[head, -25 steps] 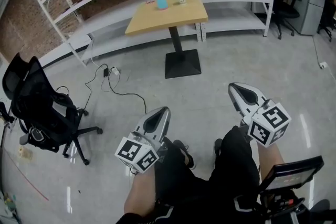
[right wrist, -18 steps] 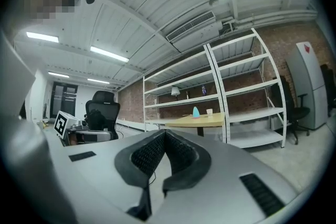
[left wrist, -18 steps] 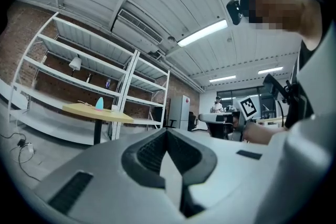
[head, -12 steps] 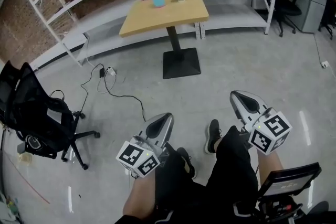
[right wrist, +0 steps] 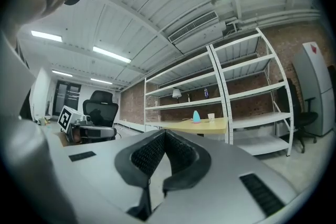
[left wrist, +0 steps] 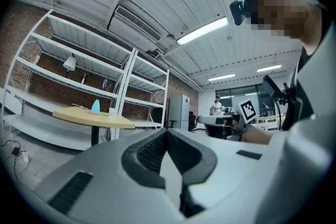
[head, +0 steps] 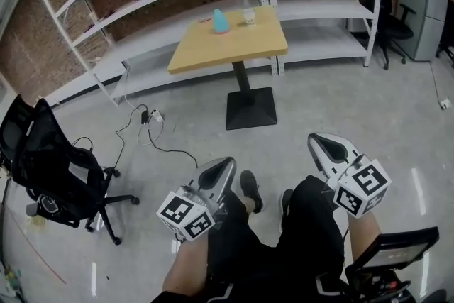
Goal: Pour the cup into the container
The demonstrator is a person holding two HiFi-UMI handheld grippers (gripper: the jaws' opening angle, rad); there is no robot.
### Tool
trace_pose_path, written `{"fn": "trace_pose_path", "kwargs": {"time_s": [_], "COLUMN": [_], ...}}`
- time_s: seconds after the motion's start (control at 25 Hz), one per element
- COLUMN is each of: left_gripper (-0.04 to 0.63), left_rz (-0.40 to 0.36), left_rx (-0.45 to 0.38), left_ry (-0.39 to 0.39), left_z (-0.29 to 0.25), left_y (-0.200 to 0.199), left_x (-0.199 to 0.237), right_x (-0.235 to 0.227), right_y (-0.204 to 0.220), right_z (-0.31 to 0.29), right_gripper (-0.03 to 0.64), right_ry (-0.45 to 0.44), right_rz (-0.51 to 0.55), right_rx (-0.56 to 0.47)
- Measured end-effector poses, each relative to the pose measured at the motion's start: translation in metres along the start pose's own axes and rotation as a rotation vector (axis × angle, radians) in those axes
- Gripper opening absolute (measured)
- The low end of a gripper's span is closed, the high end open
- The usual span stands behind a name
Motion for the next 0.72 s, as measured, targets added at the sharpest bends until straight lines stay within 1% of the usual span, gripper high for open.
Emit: {"fn": "trace_pose_path", "kwargs": {"time_s": [0.12,0.36,0.48,0.56,0.72], "left_gripper": [0.0,-0.002,-0.002,-0.002,-0.002], "left_rz": [0.013,0.036,0.058,0.06,0.062], "left_rx": [-0.008,0.003,-0.005,-0.006,0.003], "left_ry": [-0.015,-0.024,-0.03,-0.026,-0.003], "left_z": [-0.016,-0.044,-0.058,-0.07,-0.097], "left_y": [-0.004,-0.006,-0.01,-0.014,-0.02], "left_x": [0.022,0.068,0.089,0.099,0.114], "right_x": [-0.017,-0.041,-0.053,-0.063,-0.084], "right_y": [0.006,0.015,0.013,0.015,0.023], "right_z": [-0.027,-0.079,-0.103,-0.117,-0.137], "right_gripper": [-0.006,-0.006,-0.006,-0.006,-0.006], "right_ry": [-0.005,-0.028,-0.025,-0.024,-0.012], "right_rz": [0.0,-0.016,0.011,0.025,0.009], "right_rx": [0.003,-0.004,-0.001,0.015,0.028]}}
Point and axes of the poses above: the fingertips, and each gripper's own axes: z backward along the fingers, x to its left, y out of its underside, the point moved 8 cm from there along z, backward along the fingers, and after that the axes turned 15 degrees about z, right-handed, at the moved point
